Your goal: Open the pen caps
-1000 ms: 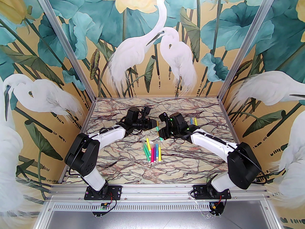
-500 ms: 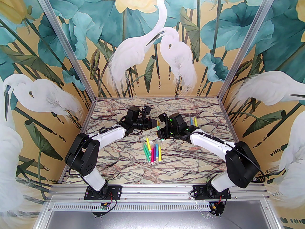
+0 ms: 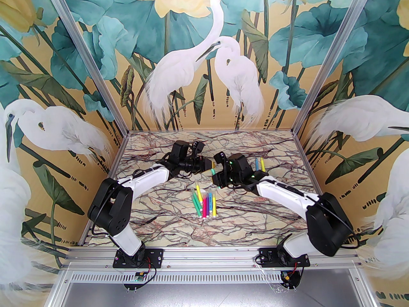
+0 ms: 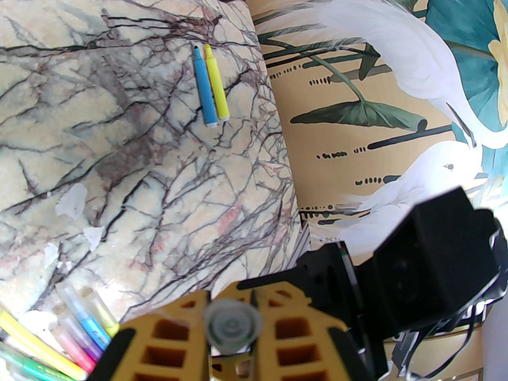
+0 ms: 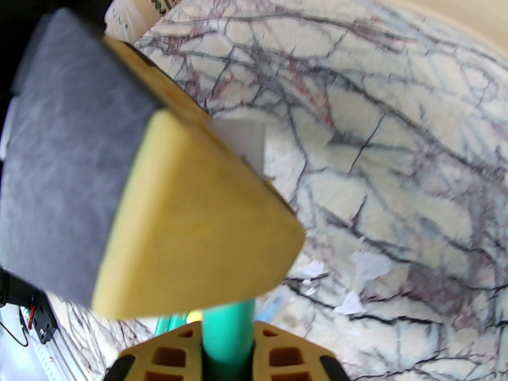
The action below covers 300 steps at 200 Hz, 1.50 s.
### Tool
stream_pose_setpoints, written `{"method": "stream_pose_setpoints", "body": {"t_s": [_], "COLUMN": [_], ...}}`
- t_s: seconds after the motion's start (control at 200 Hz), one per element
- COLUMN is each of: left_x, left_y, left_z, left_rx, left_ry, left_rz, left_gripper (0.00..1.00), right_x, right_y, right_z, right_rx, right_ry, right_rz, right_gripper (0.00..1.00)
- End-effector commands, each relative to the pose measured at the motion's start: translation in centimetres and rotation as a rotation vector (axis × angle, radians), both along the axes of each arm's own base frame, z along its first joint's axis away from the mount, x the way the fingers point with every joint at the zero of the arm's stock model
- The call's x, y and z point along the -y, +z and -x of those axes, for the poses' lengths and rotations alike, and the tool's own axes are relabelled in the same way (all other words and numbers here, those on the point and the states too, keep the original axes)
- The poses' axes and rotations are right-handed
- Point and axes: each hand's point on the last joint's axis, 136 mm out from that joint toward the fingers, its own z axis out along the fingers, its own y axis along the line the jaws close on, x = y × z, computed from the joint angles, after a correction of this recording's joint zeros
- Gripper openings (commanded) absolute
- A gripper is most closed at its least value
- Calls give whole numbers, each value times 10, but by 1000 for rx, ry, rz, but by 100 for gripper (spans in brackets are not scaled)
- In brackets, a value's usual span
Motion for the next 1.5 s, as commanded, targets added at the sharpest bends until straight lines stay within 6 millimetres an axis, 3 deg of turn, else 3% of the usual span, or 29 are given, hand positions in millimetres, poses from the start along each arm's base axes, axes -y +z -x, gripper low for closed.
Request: {"method": "stream_pose_setpoints", "body": {"t_s": [0.0,0.17,0.33,0.41,0.66,0.97,1.16,1.495], "left_x": [-32,-45,-52,-66,-138,-199,-225,-237], "left_y": [16,27,27,14,-51,-87,-109,-140], "left_z": [-49,-62,-62,-63,-63,-69,-71,-78], "left_rx": [67,70,67,51,16,-44,-115,-178], "left_ry": [146,185,195,234,371,430,444,419], "left_rz": [-22,-10,-23,-98,-532,-821,-856,-853], "left_gripper": [0,0,0,0,0,3,4,4], "right_x": [27,35,43,56,116,179,195,215], "right_y": [-36,-39,-39,-39,-41,-63,-79,-102], "right_z": [29,38,31,20,-29,-90,-112,-134], "right_rx": [-93,-91,-82,-77,-70,-112,-203,-269], "right_ry": [2,1,-41,-106,-372,-610,-684,-753], "right_rz": [123,133,141,154,266,424,400,471], "right_gripper": [0,0,0,0,0,0,0,2]}}
